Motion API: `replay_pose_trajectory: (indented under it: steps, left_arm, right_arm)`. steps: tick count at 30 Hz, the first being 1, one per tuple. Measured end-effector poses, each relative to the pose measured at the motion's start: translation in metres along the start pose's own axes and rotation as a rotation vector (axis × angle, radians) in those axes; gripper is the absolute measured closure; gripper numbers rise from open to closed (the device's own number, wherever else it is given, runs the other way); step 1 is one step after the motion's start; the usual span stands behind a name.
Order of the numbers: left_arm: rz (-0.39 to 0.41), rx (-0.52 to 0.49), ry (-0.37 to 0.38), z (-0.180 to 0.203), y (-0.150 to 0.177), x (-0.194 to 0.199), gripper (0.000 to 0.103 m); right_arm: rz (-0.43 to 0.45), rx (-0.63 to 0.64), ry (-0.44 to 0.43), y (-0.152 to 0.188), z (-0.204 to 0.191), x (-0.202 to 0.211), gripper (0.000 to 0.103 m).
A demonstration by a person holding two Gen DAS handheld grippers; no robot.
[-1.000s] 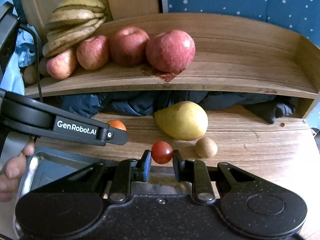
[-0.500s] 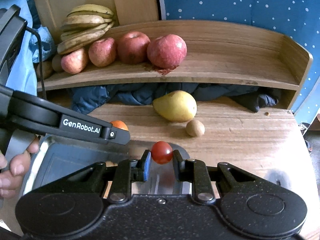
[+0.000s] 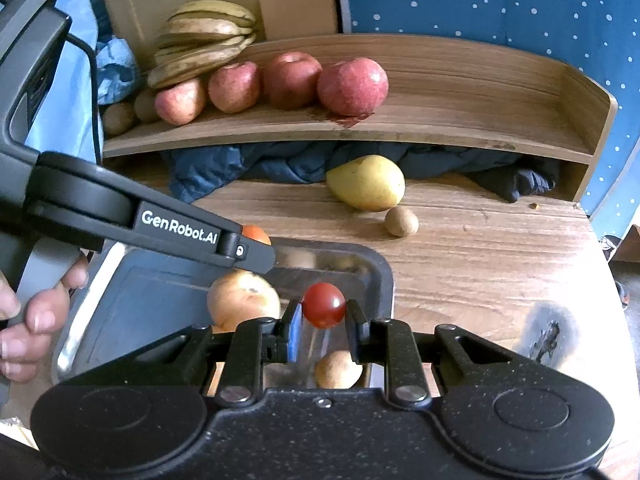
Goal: Organize fruits
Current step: 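Carry the tangerine and cherry tomato over the steel tray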
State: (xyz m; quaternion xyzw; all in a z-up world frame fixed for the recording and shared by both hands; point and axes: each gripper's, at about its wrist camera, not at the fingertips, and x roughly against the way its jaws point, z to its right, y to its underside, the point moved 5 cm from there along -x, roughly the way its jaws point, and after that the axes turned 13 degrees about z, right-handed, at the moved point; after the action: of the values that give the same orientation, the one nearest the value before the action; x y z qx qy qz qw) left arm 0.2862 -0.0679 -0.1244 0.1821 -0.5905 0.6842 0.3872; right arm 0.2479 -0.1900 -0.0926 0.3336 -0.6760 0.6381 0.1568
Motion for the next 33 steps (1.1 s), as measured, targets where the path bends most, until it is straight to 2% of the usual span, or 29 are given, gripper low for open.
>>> replay_pose_trajectory:
  steps: [20,33]
  left_arm:
    - [0.047,0.096,-0.093,-0.024,0.035,0.052,0.068]
    - [0.029,0.143,-0.169,-0.044,0.071,0.08,0.068]
  right_arm:
    - [0.003,0.087,-0.113,0.021,-0.032,0.03,0.079]
    - [-0.012,0.141,-0.211,0.038,-0.063,0.042,0.079]
